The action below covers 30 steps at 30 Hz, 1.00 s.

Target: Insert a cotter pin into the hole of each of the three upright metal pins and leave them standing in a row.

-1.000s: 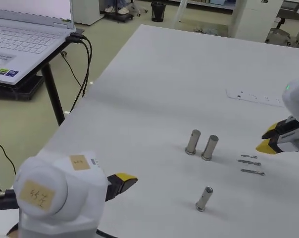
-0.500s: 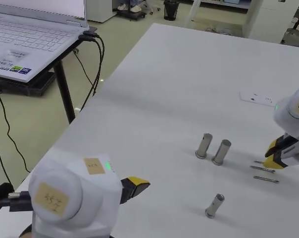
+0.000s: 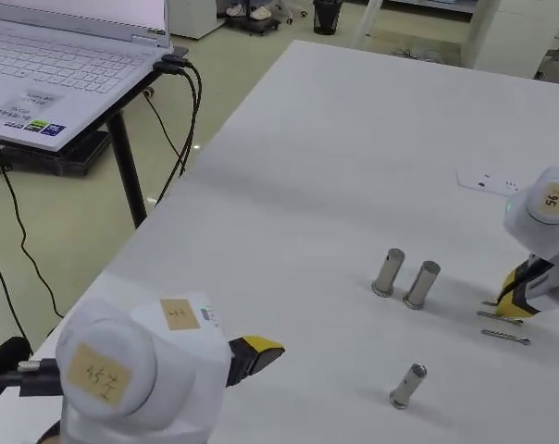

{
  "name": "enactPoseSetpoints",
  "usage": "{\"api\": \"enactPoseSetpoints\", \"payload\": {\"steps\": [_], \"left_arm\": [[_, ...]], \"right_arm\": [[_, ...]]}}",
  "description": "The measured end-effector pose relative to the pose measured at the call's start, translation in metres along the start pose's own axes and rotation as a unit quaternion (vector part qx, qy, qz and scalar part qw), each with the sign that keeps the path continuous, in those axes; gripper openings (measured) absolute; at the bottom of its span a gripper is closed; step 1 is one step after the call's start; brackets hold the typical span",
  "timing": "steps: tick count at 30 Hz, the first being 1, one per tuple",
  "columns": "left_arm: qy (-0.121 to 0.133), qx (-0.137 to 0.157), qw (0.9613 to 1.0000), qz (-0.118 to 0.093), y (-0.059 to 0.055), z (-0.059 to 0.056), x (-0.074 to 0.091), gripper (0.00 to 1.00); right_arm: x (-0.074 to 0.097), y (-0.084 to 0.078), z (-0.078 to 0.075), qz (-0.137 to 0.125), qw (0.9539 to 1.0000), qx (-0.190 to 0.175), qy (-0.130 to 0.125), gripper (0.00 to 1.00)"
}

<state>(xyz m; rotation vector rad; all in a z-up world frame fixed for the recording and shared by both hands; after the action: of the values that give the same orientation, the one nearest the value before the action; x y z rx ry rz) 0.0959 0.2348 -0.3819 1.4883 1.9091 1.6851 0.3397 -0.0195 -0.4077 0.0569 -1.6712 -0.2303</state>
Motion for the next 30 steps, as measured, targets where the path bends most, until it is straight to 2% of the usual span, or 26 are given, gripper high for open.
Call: {"api": "enactPoseSetpoints", "payload": {"steps": [10,14,18,19,21,22,23,27,30], "left_arm": [[0.001,0.004,1.0000,0.006,-0.001,0.002,-0.001,0.92],[-0.001,0.004,1.0000,0.007,-0.001,0.002,-0.002,0.91],[-0.001,0.005,1.0000,0.007,0.000,0.002,-0.002,0.91],[-0.002,0.005,1.0000,0.007,-0.001,0.002,-0.002,0.91],[-0.003,0.005,1.0000,0.008,-0.001,0.001,-0.003,0.91],[-0.003,0.005,0.9999,0.009,-0.001,0.001,-0.003,0.91],[-0.004,0.004,0.9999,0.009,-0.001,0.001,-0.003,0.90],[-0.005,0.003,1.0000,0.007,-0.001,0.001,-0.003,0.90],[-0.007,0.003,1.0000,0.004,0.001,0.001,-0.004,0.89]], "right_arm": [[-0.001,0.000,-0.004,0.001,1.0000,-0.006,0.007,0.00],[-0.001,0.000,-0.003,0.000,0.9997,0.024,0.007,0.00],[-0.002,0.003,-0.002,0.017,0.9987,0.049,0.005,0.00],[-0.002,0.005,-0.002,0.020,0.9988,0.044,0.004,0.00],[-0.001,0.006,-0.002,0.037,0.9993,-0.004,-0.003,0.00],[-0.002,0.007,-0.003,0.038,0.9992,0.006,-0.001,0.00],[-0.002,0.009,-0.004,0.046,0.9982,0.039,0.000,0.00],[-0.002,0.011,-0.001,0.055,0.9964,0.064,-0.008,0.00],[-0.001,0.011,-0.001,0.056,0.9959,0.070,-0.012,0.00]]}}
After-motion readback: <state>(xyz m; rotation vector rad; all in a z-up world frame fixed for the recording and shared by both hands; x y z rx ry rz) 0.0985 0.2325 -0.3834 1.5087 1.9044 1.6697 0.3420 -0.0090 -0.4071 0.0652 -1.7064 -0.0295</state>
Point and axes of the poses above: the centre of the closed fingertips' face, and the gripper's own axes: x roughly backward along the fingers, z roughly to its left, y roughly out of its top, the point moved 9 cm from there along x, roughly backward along the fingers, and after that the axes turned 3 degrees about x, right-handed, at the moved point
